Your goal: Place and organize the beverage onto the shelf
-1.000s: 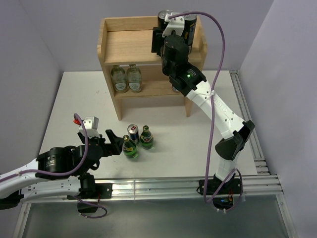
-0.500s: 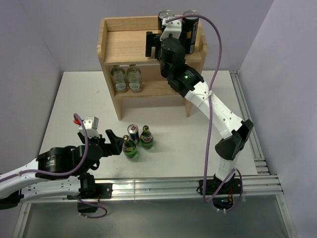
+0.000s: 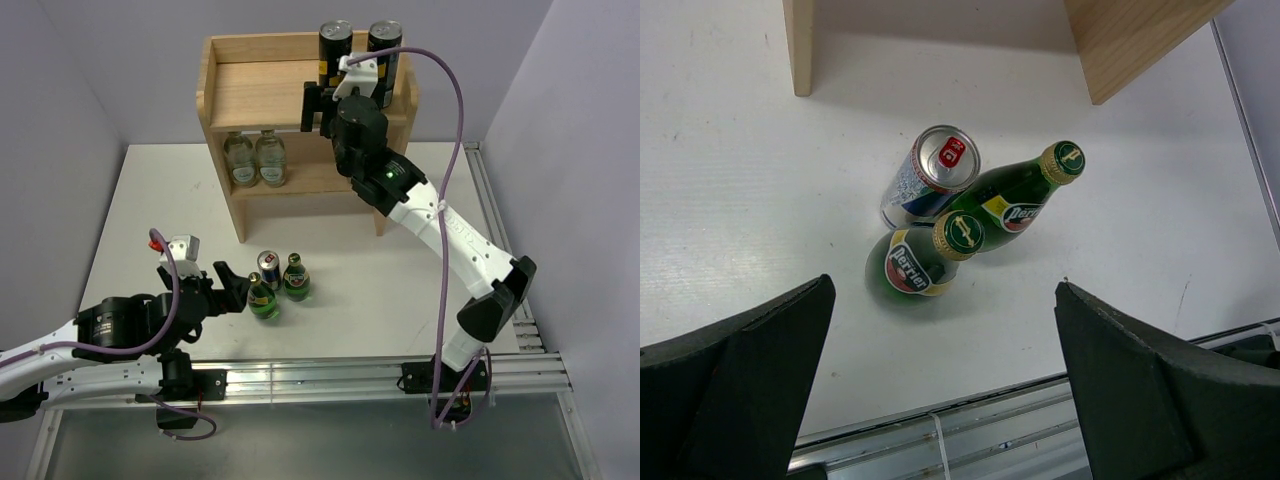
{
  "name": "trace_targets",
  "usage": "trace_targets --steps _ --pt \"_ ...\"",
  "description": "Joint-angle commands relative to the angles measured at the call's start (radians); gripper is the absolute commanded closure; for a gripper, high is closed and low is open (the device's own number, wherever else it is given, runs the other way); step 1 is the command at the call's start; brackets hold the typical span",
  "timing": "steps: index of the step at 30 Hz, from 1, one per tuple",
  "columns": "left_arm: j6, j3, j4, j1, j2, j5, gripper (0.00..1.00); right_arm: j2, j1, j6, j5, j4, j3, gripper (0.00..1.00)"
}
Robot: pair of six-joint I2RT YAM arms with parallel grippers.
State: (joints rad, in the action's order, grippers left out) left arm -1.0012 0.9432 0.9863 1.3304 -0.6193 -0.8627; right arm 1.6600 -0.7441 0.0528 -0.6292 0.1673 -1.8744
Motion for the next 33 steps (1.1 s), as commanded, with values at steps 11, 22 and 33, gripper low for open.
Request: trace_targets --steps 11,22,33 --pt "0.038 0.037 -0.038 0.007 -0.062 -0.013 0.01 -0.354 -0.167 0.219 -0.079 0.046 0.421 0.0" --pt "-0.068 -0.081 -0.21 0.016 -0.468 0.013 0.01 -0.77 -0.29 0.524 -0.115 0.126 0.888 0.0" --pt "-0.185 -0.38 -0.465 0.02 -0.339 -0.094 0.01 -0.973 -0.308 0.616 -0.116 0.216 1.09 0.0"
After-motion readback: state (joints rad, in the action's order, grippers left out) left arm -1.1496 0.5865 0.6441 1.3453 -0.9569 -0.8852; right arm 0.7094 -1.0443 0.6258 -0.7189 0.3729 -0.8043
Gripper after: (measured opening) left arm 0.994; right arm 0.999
